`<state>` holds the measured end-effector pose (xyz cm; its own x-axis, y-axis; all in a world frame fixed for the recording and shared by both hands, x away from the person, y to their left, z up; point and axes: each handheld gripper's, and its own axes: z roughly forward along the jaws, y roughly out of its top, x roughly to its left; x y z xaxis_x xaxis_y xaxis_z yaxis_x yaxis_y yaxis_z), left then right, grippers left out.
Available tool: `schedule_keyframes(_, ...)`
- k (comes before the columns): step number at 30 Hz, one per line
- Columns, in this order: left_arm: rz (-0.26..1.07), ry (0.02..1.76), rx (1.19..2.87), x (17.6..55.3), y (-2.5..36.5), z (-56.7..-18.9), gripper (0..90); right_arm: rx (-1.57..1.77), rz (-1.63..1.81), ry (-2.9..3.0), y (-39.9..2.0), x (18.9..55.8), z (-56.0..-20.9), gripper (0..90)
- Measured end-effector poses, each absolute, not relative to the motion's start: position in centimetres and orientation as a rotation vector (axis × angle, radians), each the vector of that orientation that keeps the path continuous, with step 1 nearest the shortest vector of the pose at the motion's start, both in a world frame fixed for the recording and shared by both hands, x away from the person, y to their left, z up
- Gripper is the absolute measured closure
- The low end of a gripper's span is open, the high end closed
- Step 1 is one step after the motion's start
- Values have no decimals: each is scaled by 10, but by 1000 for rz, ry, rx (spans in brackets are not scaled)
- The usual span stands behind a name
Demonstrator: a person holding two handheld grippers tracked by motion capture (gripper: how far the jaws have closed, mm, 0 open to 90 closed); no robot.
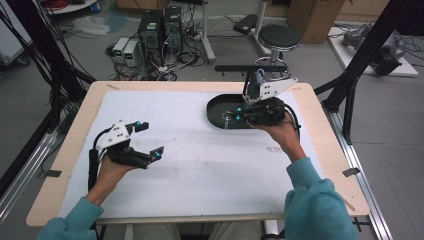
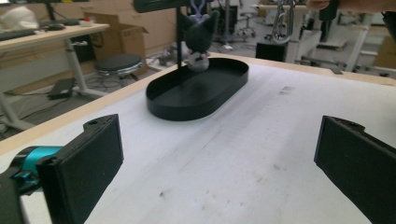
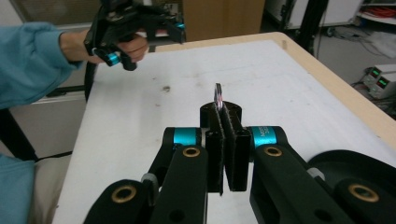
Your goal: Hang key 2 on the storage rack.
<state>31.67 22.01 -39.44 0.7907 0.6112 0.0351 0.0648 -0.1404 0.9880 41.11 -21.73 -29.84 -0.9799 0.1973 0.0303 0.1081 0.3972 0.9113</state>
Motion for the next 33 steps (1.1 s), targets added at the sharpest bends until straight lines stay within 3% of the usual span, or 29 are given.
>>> schedule_keyframes(13,593,641,1562,288,257,-433,17,400,1582,2507,-238,437,-277,888)
schedule_keyframes(33,667,678,1503,281,271,-449,17,529,1468,2495,-249,475,-257,887)
